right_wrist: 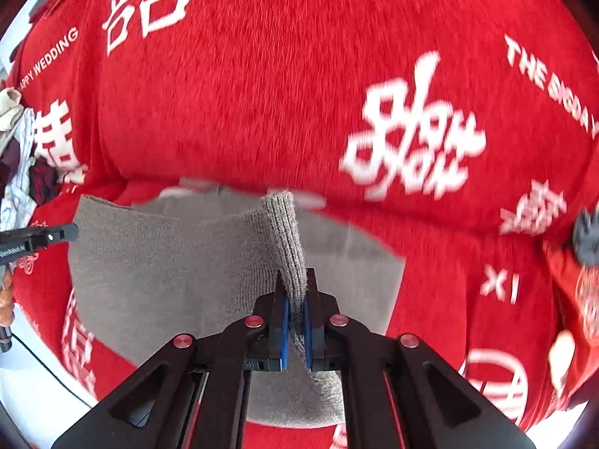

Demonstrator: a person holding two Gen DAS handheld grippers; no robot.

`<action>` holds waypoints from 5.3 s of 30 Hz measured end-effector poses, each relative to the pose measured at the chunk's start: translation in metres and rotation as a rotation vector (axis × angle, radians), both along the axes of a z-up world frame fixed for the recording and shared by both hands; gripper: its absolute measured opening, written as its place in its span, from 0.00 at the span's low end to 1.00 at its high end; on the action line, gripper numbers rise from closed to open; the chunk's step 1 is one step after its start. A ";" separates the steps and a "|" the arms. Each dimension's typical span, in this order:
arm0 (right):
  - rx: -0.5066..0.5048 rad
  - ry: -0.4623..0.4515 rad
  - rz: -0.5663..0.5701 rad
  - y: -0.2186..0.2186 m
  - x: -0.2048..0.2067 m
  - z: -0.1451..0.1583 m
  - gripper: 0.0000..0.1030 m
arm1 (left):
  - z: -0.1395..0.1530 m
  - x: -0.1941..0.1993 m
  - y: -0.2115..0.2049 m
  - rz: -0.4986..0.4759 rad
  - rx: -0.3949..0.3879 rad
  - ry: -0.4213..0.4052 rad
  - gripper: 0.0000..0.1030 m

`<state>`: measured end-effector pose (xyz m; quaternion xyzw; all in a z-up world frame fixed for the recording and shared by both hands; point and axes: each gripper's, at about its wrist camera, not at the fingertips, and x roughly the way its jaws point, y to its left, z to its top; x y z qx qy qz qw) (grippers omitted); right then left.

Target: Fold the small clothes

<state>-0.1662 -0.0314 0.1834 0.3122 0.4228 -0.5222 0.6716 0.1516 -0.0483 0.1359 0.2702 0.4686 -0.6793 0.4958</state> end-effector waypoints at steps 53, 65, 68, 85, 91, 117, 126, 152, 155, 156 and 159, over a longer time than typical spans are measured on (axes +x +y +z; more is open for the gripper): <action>0.504 -0.549 -0.297 0.080 -0.006 -0.147 0.36 | -0.111 0.033 0.096 0.108 0.331 -0.170 0.05; 0.742 -0.851 -0.415 0.118 0.114 -0.225 0.50 | -0.124 0.050 0.106 0.151 0.344 -0.132 0.05; 0.728 -0.844 -0.424 0.118 0.121 -0.226 0.59 | -0.125 0.054 0.109 0.168 0.343 -0.146 0.05; 0.709 -0.957 -0.527 0.122 0.112 -0.233 0.60 | -0.116 0.088 0.115 0.198 0.310 0.186 0.87; 0.705 -1.044 -0.614 0.123 0.107 -0.245 0.60 | -0.122 0.051 0.086 0.028 0.306 0.230 0.40; 0.711 -0.613 -0.166 0.110 0.154 -0.190 0.11 | -0.119 0.083 0.134 0.124 0.321 -0.035 0.06; 0.547 -0.491 0.006 0.057 0.226 -0.187 0.11 | -0.128 0.121 0.156 0.243 0.380 -0.081 0.06; 0.576 -0.284 0.111 0.086 0.195 -0.152 0.44 | -0.116 0.116 0.176 0.432 0.438 -0.157 1.00; 0.520 -0.231 0.082 0.076 0.173 -0.143 0.44 | -0.109 0.104 0.175 0.429 0.406 -0.182 1.00; 0.492 -0.201 0.056 0.069 0.160 -0.141 0.44 | -0.107 0.100 0.174 0.434 0.392 -0.182 1.00; 0.442 -0.141 -0.027 0.050 0.119 -0.138 0.44 | -0.100 0.091 0.174 0.439 0.351 -0.171 1.00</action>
